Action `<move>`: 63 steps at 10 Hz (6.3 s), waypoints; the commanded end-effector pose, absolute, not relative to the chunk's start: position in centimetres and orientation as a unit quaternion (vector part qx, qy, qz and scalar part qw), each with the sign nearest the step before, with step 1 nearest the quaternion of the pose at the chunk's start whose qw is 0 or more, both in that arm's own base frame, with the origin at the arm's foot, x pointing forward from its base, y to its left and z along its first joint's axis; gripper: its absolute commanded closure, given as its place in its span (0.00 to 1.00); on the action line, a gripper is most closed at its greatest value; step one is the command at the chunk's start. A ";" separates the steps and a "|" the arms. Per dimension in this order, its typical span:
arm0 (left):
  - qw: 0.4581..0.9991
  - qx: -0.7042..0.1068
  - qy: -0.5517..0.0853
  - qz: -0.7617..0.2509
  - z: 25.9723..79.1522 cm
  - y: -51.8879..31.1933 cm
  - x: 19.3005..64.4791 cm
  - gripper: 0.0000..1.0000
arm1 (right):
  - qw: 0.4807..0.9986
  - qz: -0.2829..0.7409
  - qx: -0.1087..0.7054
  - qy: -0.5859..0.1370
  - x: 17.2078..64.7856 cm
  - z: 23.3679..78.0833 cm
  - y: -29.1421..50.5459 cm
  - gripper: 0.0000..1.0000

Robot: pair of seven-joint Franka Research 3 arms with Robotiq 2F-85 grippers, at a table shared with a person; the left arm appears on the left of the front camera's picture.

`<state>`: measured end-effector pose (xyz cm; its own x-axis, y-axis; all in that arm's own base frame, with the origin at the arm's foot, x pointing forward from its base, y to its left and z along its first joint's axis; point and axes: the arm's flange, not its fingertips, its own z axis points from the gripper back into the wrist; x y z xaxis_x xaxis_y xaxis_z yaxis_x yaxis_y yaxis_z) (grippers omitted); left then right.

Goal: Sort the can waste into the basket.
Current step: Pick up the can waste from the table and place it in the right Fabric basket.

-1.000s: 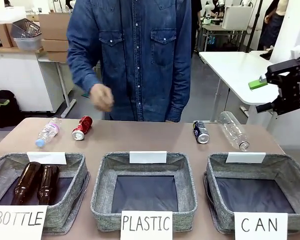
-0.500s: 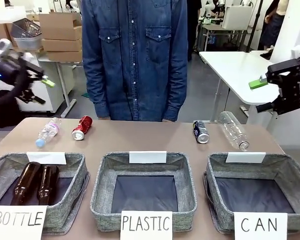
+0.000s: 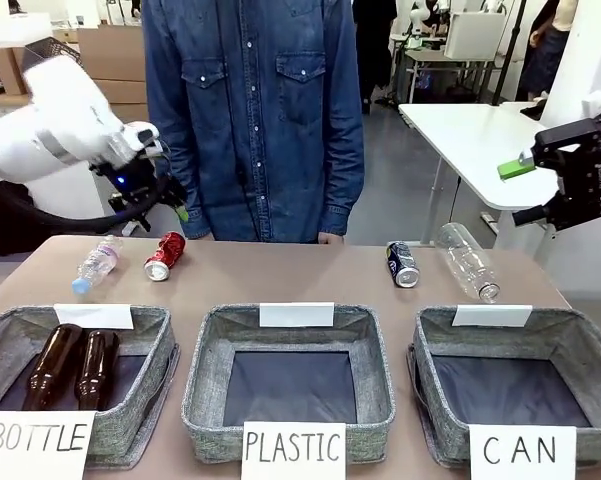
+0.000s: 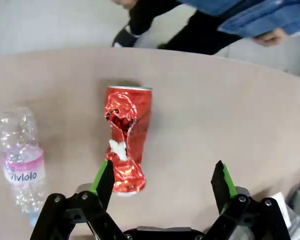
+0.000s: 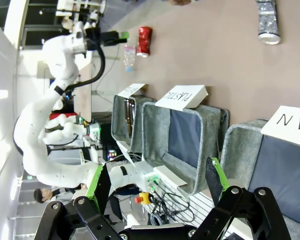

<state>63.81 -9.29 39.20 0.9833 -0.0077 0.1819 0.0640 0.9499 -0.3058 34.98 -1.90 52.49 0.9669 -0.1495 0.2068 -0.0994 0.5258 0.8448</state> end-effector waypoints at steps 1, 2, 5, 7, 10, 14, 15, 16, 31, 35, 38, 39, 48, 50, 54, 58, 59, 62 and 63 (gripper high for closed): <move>0.992 -0.112 -0.056 0.004 38.3 -9.0 64.3 0.00 | 0.857 -0.005 0.497 -0.138 35.3 52.5 -1.8 0.00; 0.994 -0.101 -0.044 0.002 36.8 -9.1 64.7 0.00 | 0.857 -0.005 0.497 -0.138 35.3 52.5 -1.8 0.00; 0.997 -0.070 -0.041 -0.012 32.9 -9.6 65.6 0.00 | 0.857 -0.005 0.497 -0.138 35.3 52.5 -1.8 0.00; 0.996 -0.067 -0.039 -0.034 31.8 -10.3 65.7 0.00 | 0.857 -0.005 0.497 -0.138 35.3 52.5 -1.8 0.00; 0.998 -0.052 -0.029 -0.033 31.9 -10.5 65.7 0.57 | 0.857 -0.005 0.497 -0.138 35.3 52.5 -1.8 0.00; 0.998 -0.054 -0.031 -0.031 32.1 -10.8 65.4 1.00 | 0.857 -0.005 0.497 -0.138 35.3 52.5 -1.8 0.00; 0.997 -0.055 -0.035 -0.030 32.5 -10.7 65.1 1.00 | 0.857 -0.005 0.497 -0.138 35.3 52.5 -1.8 0.00; 0.997 -0.057 -0.038 -0.026 32.9 -10.4 64.8 0.95 | 0.857 -0.005 0.497 -0.138 35.3 52.5 -1.8 0.00; 0.816 -0.267 -0.222 -0.462 52.7 -0.9 31.1 1.00 | 0.857 -0.005 0.497 -0.138 35.3 52.5 -1.8 0.00; 0.860 -0.233 -0.187 -0.414 53.4 -1.1 33.1 1.00 | 0.857 -0.005 0.497 -0.138 35.3 52.5 -1.8 0.00; 0.860 -0.233 -0.187 -0.414 53.4 -1.1 33.1 1.00 | 0.857 -0.005 0.497 -0.138 35.3 52.5 -1.8 0.00; 0.860 -0.233 -0.187 -0.414 53.4 -1.1 33.1 1.00 | 0.857 -0.005 0.497 -0.138 35.3 52.5 -1.8 0.00; 0.798 -0.290 -0.190 -0.492 54.9 -11.8 30.7 0.60 | 0.887 -0.065 0.437 -0.132 32.6 55.2 -10.1 0.00; 0.733 -0.339 -0.187 -0.560 56.6 -21.3 28.9 0.60 | 0.880 -0.126 0.429 -0.158 29.3 56.3 -17.8 0.00; 0.647 -0.302 -0.217 -0.665 54.2 -45.0 29.6 0.60 | 0.828 -0.210 0.450 -0.261 19.7 55.5 -26.7 0.00; 0.584 -0.276 -0.237 -0.726 48.0 -58.9 29.8 0.60 | 0.860 -0.190 0.420 -0.219 23.2 56.2 -25.1 0.00; 0.579 -0.277 -0.236 -0.730 47.0 -60.2 29.7 0.60 | 0.860 -0.190 0.420 -0.219 23.2 56.2 -25.1 0.00; 0.603 -0.271 -0.225 -0.716 46.0 -60.0 30.9 0.60 | 0.860 -0.190 0.420 -0.219 23.2 56.2 -25.1 0.00; 0.611 -0.271 -0.218 -0.711 46.1 -60.0 31.1 0.60 | 0.860 -0.190 0.420 -0.219 23.2 56.2 -25.1 0.00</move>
<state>31.23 -59.82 45.27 -0.1405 -0.7350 0.6633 0.9830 -0.1837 0.0046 23.11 -24.93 56.13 0.8356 -0.5090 0.2066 0.1513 0.5749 0.8041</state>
